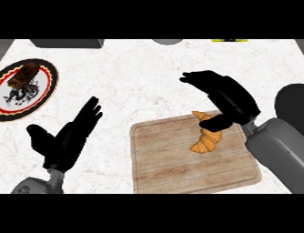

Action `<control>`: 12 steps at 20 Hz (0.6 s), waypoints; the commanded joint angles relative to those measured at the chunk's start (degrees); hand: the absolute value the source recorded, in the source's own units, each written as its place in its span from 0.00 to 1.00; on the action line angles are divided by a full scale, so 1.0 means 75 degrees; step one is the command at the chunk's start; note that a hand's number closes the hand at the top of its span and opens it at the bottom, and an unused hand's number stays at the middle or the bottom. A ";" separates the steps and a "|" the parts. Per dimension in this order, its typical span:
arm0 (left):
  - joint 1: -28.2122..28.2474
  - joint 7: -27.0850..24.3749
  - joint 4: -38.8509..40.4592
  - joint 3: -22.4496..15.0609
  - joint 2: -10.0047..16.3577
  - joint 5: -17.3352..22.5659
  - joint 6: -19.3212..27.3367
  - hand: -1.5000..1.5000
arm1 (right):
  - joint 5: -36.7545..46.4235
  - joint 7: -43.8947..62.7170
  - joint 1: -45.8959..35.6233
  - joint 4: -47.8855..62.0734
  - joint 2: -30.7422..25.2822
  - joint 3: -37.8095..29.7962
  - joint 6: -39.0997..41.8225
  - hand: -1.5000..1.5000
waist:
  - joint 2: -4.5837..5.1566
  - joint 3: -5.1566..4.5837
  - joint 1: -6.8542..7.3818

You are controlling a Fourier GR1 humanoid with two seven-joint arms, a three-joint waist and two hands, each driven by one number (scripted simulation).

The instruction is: Pick the croissant from the cutting board and place it in the pan

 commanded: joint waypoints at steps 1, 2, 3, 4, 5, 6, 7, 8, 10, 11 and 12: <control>-0.0175 0.0151 0.0283 0.0006 -0.0080 0.0032 -0.0023 0.50 | 0.1239 0.1602 -0.0718 0.0240 -0.0295 0.1124 0.1381 0.00 | -0.0036 -0.0033 -0.0031; -0.0192 0.0296 0.0093 -0.0007 -0.0101 0.0130 -0.0033 0.50 | 0.1347 0.1953 -0.0817 0.0265 -0.0415 0.1272 0.1856 0.00 | -0.0070 -0.0026 -0.0035; -0.0125 0.0119 0.0178 0.0018 -0.0010 0.0083 -0.0157 0.50 | 0.1763 0.2230 -0.0867 0.0380 -0.0342 0.1703 0.2110 0.00 | -0.0057 -0.0035 0.0033; -0.0290 0.0401 0.0022 -0.0020 -0.0021 0.0149 -0.0130 0.50 | 0.1984 0.2682 -0.1126 0.0400 -0.0240 0.1955 0.2582 0.00 | -0.0093 -0.0039 0.0070; -0.0130 0.0279 0.0014 0.0013 0.0044 0.0120 -0.0156 0.50 | 0.2095 0.3015 -0.1209 0.0498 -0.0238 0.2138 0.3063 0.00 | -0.0093 -0.0036 0.0113; -0.0229 0.0225 0.0177 0.0003 -0.0079 0.0095 -0.0122 0.50 | 0.1998 0.3684 -0.1485 0.0388 0.0222 0.2162 0.3599 0.00 | -0.0082 -0.0034 0.0040; -0.0253 0.0153 0.0264 -0.0033 -0.0233 0.0058 -0.0041 0.50 | 0.2047 0.4032 -0.1640 0.0304 0.0380 0.2313 0.4086 0.00 | -0.0081 -0.0027 -0.0025; -0.0166 0.0207 0.0056 0.0027 -0.0064 0.0138 -0.0173 0.50 | 0.2059 0.4512 -0.1750 0.0488 0.0777 0.2428 0.4496 0.00 | -0.0076 -0.0016 0.0103; -0.0170 0.0031 0.0315 -0.0103 -0.0189 -0.0108 -0.0074 0.50 | 0.1886 0.5267 -0.1793 0.0685 0.1445 0.2598 0.5409 0.00 | -0.0036 -0.0008 0.0029; -0.0102 0.0133 0.0061 0.0178 0.0066 0.0120 -0.0205 0.50 | 0.1847 0.5535 -0.1814 0.0781 0.1582 0.2674 0.5861 0.00 | -0.0054 0.0000 0.0081; -0.0065 0.0247 -0.0012 -0.0087 -0.0125 0.0055 -0.0136 0.50 | 0.1639 0.5795 -0.1812 0.0790 0.1744 0.2696 0.6464 0.00 | -0.0072 0.0002 0.0009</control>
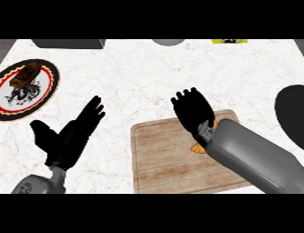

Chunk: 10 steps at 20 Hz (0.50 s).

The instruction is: Pick the croissant from the cutting board and place it in the pan

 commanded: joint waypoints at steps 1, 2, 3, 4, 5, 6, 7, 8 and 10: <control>-0.0264 0.0280 0.0064 0.0159 -0.0059 0.0120 0.0074 0.50 | -0.0131 0.1815 -0.0239 0.0399 0.1277 0.0332 0.1889 0.00 | 0.0026 0.0019 -0.0085; 0.0257 -0.0016 -0.0099 0.0129 0.0133 0.0071 -0.0124 0.50 | -0.0243 0.2128 -0.0200 0.0347 0.1396 0.0243 0.2290 0.00 | 0.0005 0.0024 -0.0050; -0.0068 0.0035 0.0059 0.0050 -0.0203 -0.0057 0.0159 0.50 | -0.0281 0.2494 -0.0224 0.0514 0.1846 0.0224 0.2559 0.00 | 0.0033 0.0030 -0.0114; -0.0052 -0.0142 0.0215 -0.0095 -0.0335 -0.0273 0.0222 0.50 | -0.0117 0.2912 0.0086 0.0437 0.2079 0.0406 0.2542 0.00 | 0.0034 0.0034 -0.0180; -0.0075 0.0201 -0.0224 0.0077 -0.0098 -0.0035 0.0060 0.50 | -0.0209 0.2911 -0.0130 0.0813 0.2130 0.0070 0.2761 0.00 | 0.0045 0.0041 -0.0098; 0.0142 -0.0043 0.0012 0.0049 -0.0166 -0.0123 0.0049 0.50 | -0.0272 0.3478 0.0076 0.0581 0.2487 0.0001 0.2983 0.00 | 0.0033 0.0039 -0.0153; 0.0123 -0.0265 0.0253 0.0278 -0.0101 -0.0060 -0.0131 0.50 | -0.0195 0.3426 0.0454 0.0326 0.2201 0.0006 0.2917 0.00 | 0.0040 0.0040 -0.0206; 0.0112 -0.0227 0.0281 0.0202 -0.0120 -0.0102 -0.0191 0.50 | -0.0080 0.3690 0.0400 0.0709 0.2721 -0.0035 0.2838 0.00 | 0.0052 0.0041 -0.0165; 0.0050 -0.0007 0.0086 0.0299 -0.0197 -0.0027 -0.0087 0.50 | 0.0061 0.3946 0.0886 0.0574 0.2893 0.0007 0.2612 0.00 | 0.0047 0.0045 -0.0172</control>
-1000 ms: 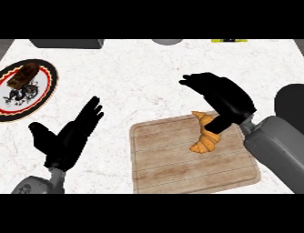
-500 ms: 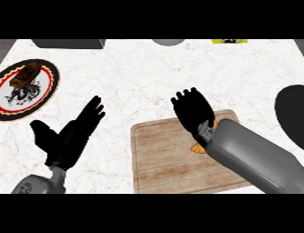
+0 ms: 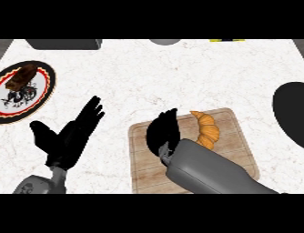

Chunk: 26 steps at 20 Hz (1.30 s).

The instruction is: Pick the croissant from the cutting board and place it in the pan

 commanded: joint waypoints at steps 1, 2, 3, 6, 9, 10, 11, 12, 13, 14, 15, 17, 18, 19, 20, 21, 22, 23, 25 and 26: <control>-0.0075 0.0236 -0.0226 0.0085 -0.0001 -0.0021 -0.0034 0.50 | 0.0392 0.1385 0.0571 0.0319 0.0725 0.0232 0.0089 0.00 | 0.0021 0.0011 0.0026; -0.0064 0.0014 0.0126 0.0012 -0.0130 -0.0165 -0.0129 0.50 | 0.0494 0.1188 0.0327 -0.0124 0.0337 -0.0134 0.0522 0.00 | 0.0018 0.0010 -0.0035; -0.0107 0.0607 -0.0319 0.0387 0.0238 0.0228 -0.0168 0.50 | 0.0746 0.0936 0.0693 -0.0291 -0.0145 0.0186 0.0215 0.00 | 0.0006 0.0013 -0.0032; -0.0088 0.0358 -0.0293 0.0249 -0.0004 -0.0056 -0.0132 0.50 | 0.0994 0.0975 0.0329 0.0150 0.0316 -0.0102 0.0588 0.00 | 0.0022 0.0011 0.0011; 0.0370 0.0139 -0.0375 -0.0022 -0.0177 -0.0356 0.0030 0.50 | 0.1485 0.0601 0.0483 -0.0005 -0.0282 0.0146 0.0464 0.00 | 0.0018 0.0012 0.0025; -0.0037 0.0312 -0.0093 0.0148 -0.0228 -0.0210 -0.0034 0.50 | 0.1528 0.0670 0.0441 -0.0297 -0.0465 0.0105 0.0821 0.00 | 0.0016 0.0010 -0.0045; -0.0007 0.0139 -0.0006 0.0319 -0.0071 -0.0202 -0.0218 0.50 | 0.1656 0.0919 0.0499 -0.0330 -0.0227 0.0107 0.0956 0.00 | 0.0015 0.0009 -0.0036; 0.0026 -0.0156 0.0373 0.0414 -0.0123 -0.0171 -0.0419 0.50 | 0.1822 0.0508 0.0480 -0.0185 -0.0508 0.0108 0.0719 0.00 | 0.0033 0.0008 -0.0025; -0.0218 0.0130 0.0239 0.0365 -0.0164 -0.0177 -0.0401 0.50 | 0.1977 0.0755 0.0467 -0.0149 -0.0234 0.0018 0.0765 0.00 | 0.0029 0.0010 -0.0025; -0.0113 0.0252 -0.0021 0.0630 0.0073 0.0003 -0.0595 0.50 | 0.1964 0.0598 0.0702 -0.0645 -0.0518 -0.0107 0.1019 0.00 | 0.0018 0.0011 -0.0025; 0.0107 0.0522 -0.0469 0.0111 -0.0337 -0.0429 0.0044 0.50 | 0.2067 0.0538 0.1018 -0.0350 -0.0415 -0.0058 0.0835 0.00 | 0.0018 0.0014 0.0001; 0.0045 -0.0188 0.0342 0.0360 -0.0432 -0.0378 -0.0425 0.50 | 0.2279 -0.0322 0.0510 0.0199 -0.0853 -0.0339 0.0514 0.00 | 0.0047 0.0011 0.0022; 0.0497 -0.0243 0.0122 0.0277 -0.0365 -0.0441 -0.0597 0.50 | 0.2419 0.0217 0.0616 0.0082 -0.0030 -0.0438 0.0898 0.00 | 0.0034 0.0011 0.0038; -0.0060 0.0236 0.0091 0.0405 -0.0345 -0.0469 -0.0475 0.50 | 0.2683 0.0017 0.1367 -0.0399 -0.0672 -0.0110 0.0391 0.00 | 0.0030 0.0013 -0.0013; 0.0169 0.0277 -0.0091 0.0529 -0.0275 -0.0397 -0.0623 0.50 | 0.2604 -0.0155 0.1077 -0.0777 -0.0746 -0.0589 0.1039 0.00 | 0.0025 0.0012 0.0000; 0.0267 0.0822 -0.0822 0.0642 -0.0021 -0.0105 -0.0590 0.50 | 0.2821 -0.0147 0.1040 0.0040 -0.0545 -0.0392 0.0543 0.00 | 0.0028 0.0015 0.0053; 0.0436 0.0075 -0.0100 0.0418 -0.0385 -0.0587 -0.0580 0.50 | 0.3053 -0.0337 0.1138 -0.0231 -0.0720 -0.0335 0.0502 0.00 | 0.0033 0.0012 0.0022; 0.0331 0.0155 -0.0108 0.0363 -0.0606 -0.0614 -0.0447 0.50 | 0.2953 -0.0484 0.0974 -0.0693 -0.0950 -0.0723 0.0813 0.00 | 0.0028 0.0012 0.0002; 0.0065 0.0627 -0.0385 0.0810 -0.0317 -0.0375 -0.0675 0.50 | 0.3393 -0.0638 0.1126 0.0194 -0.0580 -0.0541 0.0333 0.00 | 0.0038 0.0013 0.0032; 0.0860 0.0315 -0.0829 0.0437 -0.0422 -0.0656 -0.0538 0.50 | 0.3463 -0.0804 0.1576 -0.0273 -0.0947 -0.0280 0.0233 0.00 | 0.0028 0.0014 0.0037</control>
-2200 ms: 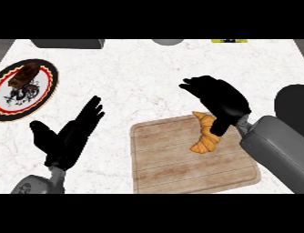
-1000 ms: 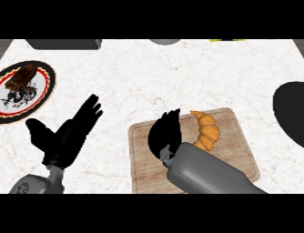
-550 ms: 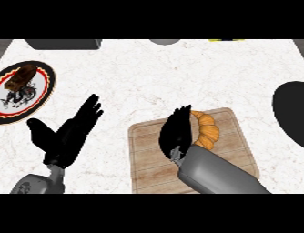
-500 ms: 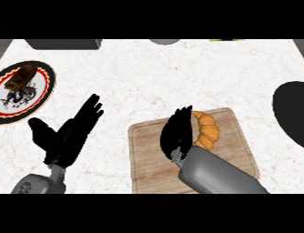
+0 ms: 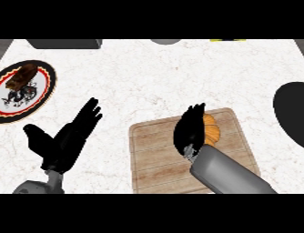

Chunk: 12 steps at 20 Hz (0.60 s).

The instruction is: Pick the croissant from the cutting board and place it in the pan

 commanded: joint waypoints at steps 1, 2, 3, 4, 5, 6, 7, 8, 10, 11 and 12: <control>-0.0022 -0.0107 0.0103 -0.0022 -0.0389 -0.0443 0.0153 0.50 | 0.0535 -0.0286 0.0054 0.0185 0.0142 -0.0263 -0.0083 1.00 | 0.0005 0.0000 -0.0002; -0.0308 -0.0313 0.0696 0.0161 -0.0340 -0.0241 -0.0112 0.50 | 0.0332 -0.0881 0.0074 -0.0489 -0.0687 -0.0246 -0.0448 1.00 | 0.0009 -0.0001 -0.0046; -0.0119 0.0605 -0.0494 -0.0100 -0.0327 -0.0284 0.0278 0.50 | 0.0584 -0.1026 0.0168 -0.0041 -0.0536 -0.0019 -0.0790 1.00 | 0.0003 0.0004 0.0012; -0.0063 -0.0030 0.0280 0.0291 -0.0133 -0.0110 -0.0268 0.50 | 0.0676 -0.0967 0.0166 -0.0389 -0.0260 0.0230 -0.0385 1.00 | 0.0006 -0.0001 -0.0004; -0.0179 0.0354 -0.0259 0.0047 -0.0304 -0.0313 0.0159 0.50 | 0.0860 -0.1505 -0.0132 0.0375 -0.0432 0.0406 -0.1076 1.00 | 0.0016 0.0003 0.0051; 0.0139 0.0229 -0.0230 0.0229 -0.0009 -0.0101 -0.0272 0.50 | 0.0898 -0.1874 -0.0569 0.0597 -0.0565 0.0247 -0.1068 1.00 | 0.0019 0.0002 0.0079; -0.0254 -0.0198 0.0622 0.0231 -0.0392 -0.0304 -0.0151 0.50 | 0.1147 -0.1919 -0.0214 0.0807 -0.0558 0.0581 -0.1564 1.00 | 0.0033 0.0000 0.0029; 0.0267 -0.0165 0.0029 0.0186 -0.0130 -0.0296 -0.0348 0.50 | 0.1150 -0.2313 -0.0435 0.0572 -0.0936 0.0355 -0.1440 1.00 | 0.0013 0.0001 0.0046; -0.0423 0.0019 0.0490 0.0335 -0.0315 -0.0319 -0.0332 0.50 | 0.1550 -0.2067 -0.0678 0.1679 0.0065 0.0370 -0.1626 1.00 | 0.0029 0.0001 0.0049; -0.0048 0.0649 -0.0578 0.0206 -0.0312 -0.0309 0.0039 0.50 | 0.1619 -0.2298 -0.0534 0.1168 -0.0240 0.0403 -0.1605 1.00 | 0.0006 0.0003 0.0051; -0.0152 -0.0051 0.0259 0.0109 -0.0566 -0.0645 -0.0060 0.50 | 0.1801 -0.2333 -0.0175 0.0719 -0.0635 0.0452 -0.1723 1.00 | 0.0006 0.0000 -0.0011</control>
